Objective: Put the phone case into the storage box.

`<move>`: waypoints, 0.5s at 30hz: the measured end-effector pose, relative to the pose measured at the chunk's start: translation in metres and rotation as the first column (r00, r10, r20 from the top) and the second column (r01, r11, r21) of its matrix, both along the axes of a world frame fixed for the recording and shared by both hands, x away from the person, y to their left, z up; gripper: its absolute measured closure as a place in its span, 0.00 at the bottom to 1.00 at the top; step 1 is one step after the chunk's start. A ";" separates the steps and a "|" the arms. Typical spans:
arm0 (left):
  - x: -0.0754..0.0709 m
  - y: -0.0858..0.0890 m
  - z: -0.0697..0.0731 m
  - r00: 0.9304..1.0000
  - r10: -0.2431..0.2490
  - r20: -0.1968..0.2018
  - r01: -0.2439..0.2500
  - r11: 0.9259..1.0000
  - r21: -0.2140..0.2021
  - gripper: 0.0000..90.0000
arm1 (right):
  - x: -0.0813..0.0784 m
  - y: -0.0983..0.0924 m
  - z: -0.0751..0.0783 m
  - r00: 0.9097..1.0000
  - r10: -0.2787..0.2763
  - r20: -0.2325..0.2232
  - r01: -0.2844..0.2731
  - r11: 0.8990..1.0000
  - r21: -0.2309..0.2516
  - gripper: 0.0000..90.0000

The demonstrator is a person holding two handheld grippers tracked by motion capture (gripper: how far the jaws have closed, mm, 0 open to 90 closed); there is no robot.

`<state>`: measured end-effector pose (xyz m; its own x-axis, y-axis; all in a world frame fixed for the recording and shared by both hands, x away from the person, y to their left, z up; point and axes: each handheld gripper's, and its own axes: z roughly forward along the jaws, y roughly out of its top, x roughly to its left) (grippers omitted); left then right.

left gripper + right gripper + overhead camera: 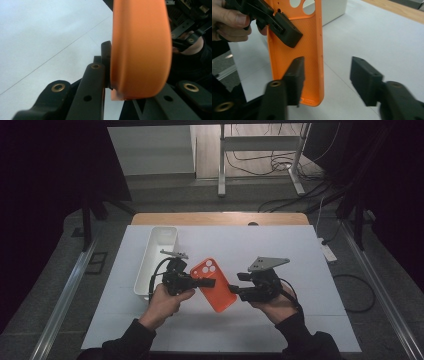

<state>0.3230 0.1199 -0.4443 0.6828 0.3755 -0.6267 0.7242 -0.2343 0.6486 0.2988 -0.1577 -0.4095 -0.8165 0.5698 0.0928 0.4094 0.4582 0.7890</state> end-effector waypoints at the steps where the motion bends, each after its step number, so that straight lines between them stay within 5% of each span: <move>1: 0.000 0.000 0.000 1.000 0.000 0.000 0.000 1.000 0.000 0.94 | 0.000 0.000 0.000 1.000 0.000 0.000 0.000 1.000 0.000 0.45; 10: 0.000 0.003 0.001 0.999 -0.030 0.027 0.030 0.999 0.018 0.93 | 0.004 0.001 -0.005 0.999 0.032 -0.039 -0.033 0.999 -0.025 0.10; 15: 0.000 0.006 0.002 0.998 -0.046 0.041 0.045 0.999 0.021 0.93 | 0.004 0.003 -0.008 0.998 0.041 -0.046 -0.043 0.998 -0.042 0.00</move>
